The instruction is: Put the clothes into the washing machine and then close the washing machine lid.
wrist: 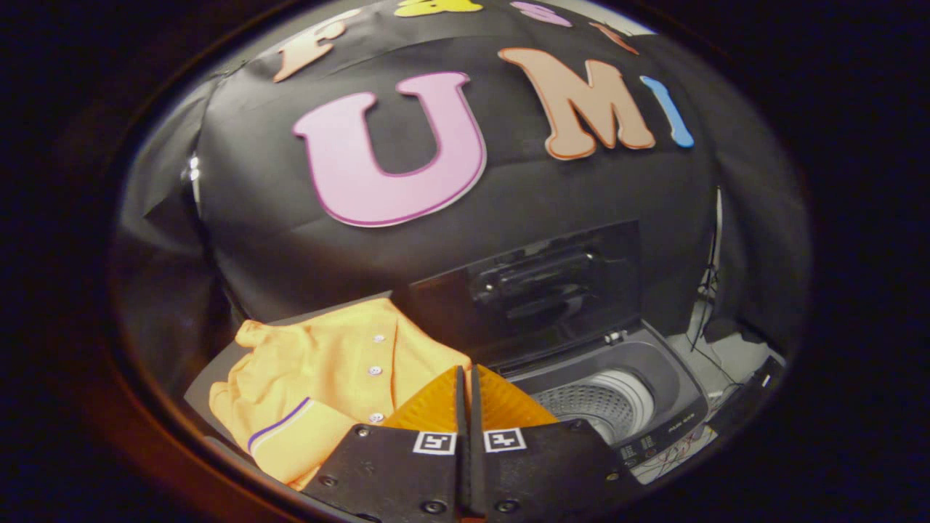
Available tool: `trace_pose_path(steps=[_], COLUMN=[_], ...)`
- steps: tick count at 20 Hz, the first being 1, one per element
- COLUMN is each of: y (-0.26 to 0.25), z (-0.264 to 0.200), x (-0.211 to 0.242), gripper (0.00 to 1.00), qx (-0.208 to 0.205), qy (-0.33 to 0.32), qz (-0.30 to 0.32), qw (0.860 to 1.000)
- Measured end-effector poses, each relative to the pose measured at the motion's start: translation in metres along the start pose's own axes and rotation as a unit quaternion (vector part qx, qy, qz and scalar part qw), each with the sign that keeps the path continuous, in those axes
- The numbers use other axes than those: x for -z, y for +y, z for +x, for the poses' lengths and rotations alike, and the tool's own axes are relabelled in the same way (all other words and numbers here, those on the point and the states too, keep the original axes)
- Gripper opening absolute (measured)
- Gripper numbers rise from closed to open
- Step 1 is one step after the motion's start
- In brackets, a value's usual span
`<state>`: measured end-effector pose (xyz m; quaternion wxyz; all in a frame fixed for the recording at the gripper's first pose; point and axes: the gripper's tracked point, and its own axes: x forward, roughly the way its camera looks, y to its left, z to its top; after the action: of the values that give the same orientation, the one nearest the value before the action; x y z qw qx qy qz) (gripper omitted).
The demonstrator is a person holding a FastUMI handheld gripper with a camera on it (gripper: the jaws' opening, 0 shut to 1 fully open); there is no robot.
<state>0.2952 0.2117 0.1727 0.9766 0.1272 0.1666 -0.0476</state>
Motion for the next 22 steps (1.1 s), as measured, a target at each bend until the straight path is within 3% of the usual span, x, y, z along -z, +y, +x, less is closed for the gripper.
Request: trace_pose_path(steps=[6,7,9,10,19,22], y=[-0.099,-0.106,-0.111,-0.11,-0.089,-0.079], z=[0.032,0.035,0.04,0.038,0.031,0.032], x=[0.004,0.004,0.001,-0.001,-0.018,-0.028], gripper=[0.0,0.0,0.11,0.3,0.28,0.4], qx=[0.11,0.111,0.115,0.114,0.087,0.085], qy=[-0.011,-0.011,-0.02,-0.025,-0.05,-0.061], qz=[-0.028,-0.027,-0.026,-0.028,-0.048,-0.068], qw=[0.993,0.993,0.993,0.993,0.994,0.992])
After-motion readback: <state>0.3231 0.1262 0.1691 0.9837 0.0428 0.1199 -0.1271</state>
